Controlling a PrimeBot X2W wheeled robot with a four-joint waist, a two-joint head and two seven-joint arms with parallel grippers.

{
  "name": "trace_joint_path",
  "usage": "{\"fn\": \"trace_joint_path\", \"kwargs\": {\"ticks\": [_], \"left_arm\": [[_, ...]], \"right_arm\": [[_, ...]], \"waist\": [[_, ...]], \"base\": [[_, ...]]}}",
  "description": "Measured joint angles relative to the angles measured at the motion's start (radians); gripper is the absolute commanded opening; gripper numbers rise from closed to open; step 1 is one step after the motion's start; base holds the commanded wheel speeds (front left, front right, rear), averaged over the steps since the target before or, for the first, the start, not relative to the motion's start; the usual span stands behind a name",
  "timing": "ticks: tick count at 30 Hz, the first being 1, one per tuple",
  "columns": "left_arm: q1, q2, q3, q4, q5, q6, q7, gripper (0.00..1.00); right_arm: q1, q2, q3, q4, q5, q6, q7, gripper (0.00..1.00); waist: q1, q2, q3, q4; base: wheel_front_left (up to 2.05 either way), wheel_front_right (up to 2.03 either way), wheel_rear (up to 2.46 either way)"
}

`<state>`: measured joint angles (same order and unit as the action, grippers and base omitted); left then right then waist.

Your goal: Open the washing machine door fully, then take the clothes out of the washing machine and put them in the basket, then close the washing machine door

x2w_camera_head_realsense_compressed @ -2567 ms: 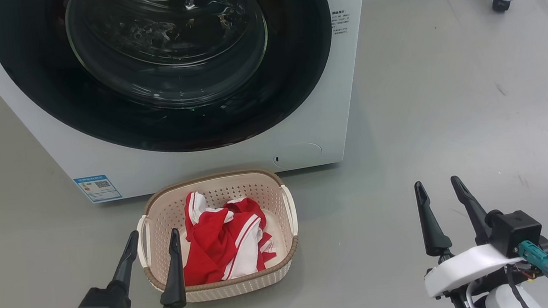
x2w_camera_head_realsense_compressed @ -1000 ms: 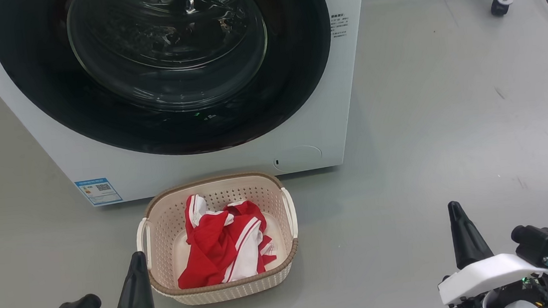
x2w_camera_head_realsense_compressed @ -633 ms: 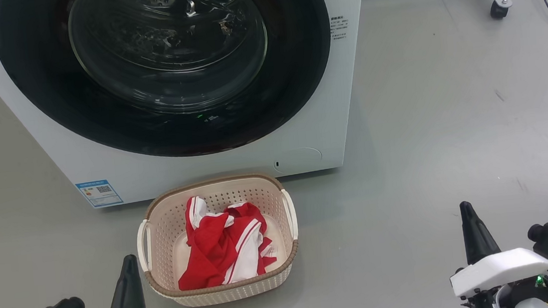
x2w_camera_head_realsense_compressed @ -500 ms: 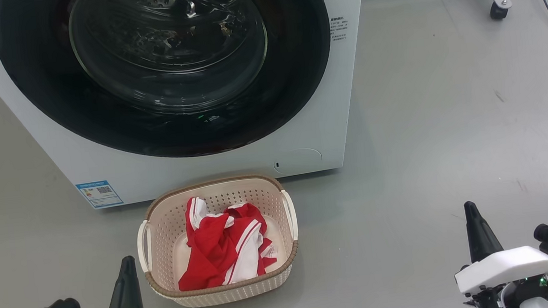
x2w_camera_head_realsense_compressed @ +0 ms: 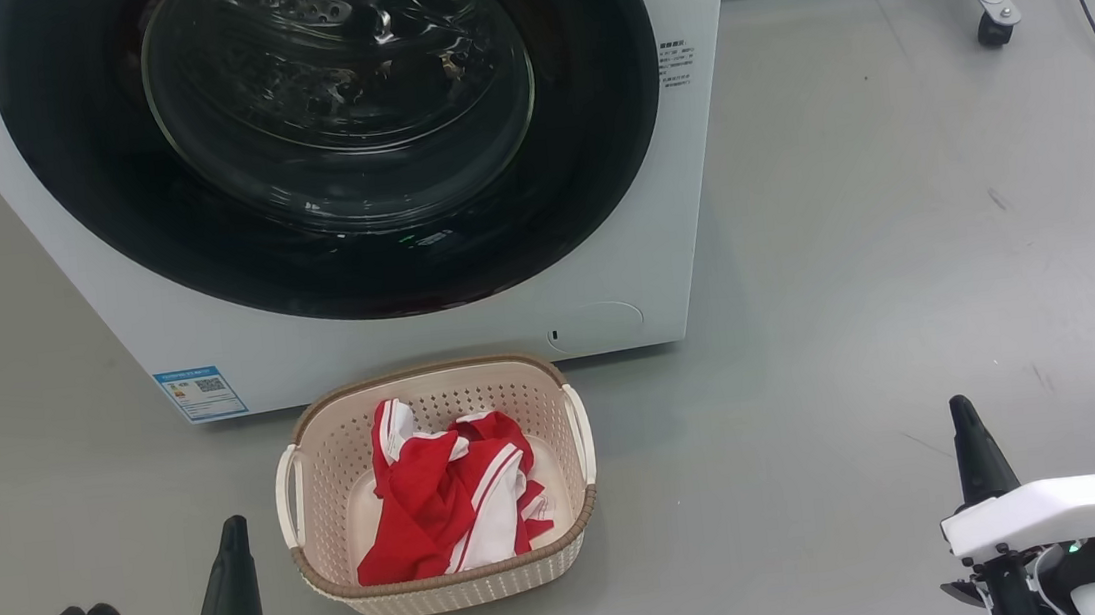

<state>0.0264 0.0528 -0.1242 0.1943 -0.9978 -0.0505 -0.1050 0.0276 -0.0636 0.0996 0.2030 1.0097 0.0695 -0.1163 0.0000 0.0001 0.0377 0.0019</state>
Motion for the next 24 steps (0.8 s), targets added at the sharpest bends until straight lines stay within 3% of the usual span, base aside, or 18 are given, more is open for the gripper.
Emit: {"fn": "trace_joint_path", "kwargs": {"ticks": [24], "left_arm": [[-0.032, 0.014, 0.062, 0.032, -0.329, -0.032, 0.079, 0.0]], "right_arm": [[-0.033, -0.016, -0.067, 0.028, 0.331, 0.018, 0.074, 0.0]], "waist": [[0.0, 0.0, -0.017, -0.001]], "base": [[0.0, 0.0, 0.0]]}}
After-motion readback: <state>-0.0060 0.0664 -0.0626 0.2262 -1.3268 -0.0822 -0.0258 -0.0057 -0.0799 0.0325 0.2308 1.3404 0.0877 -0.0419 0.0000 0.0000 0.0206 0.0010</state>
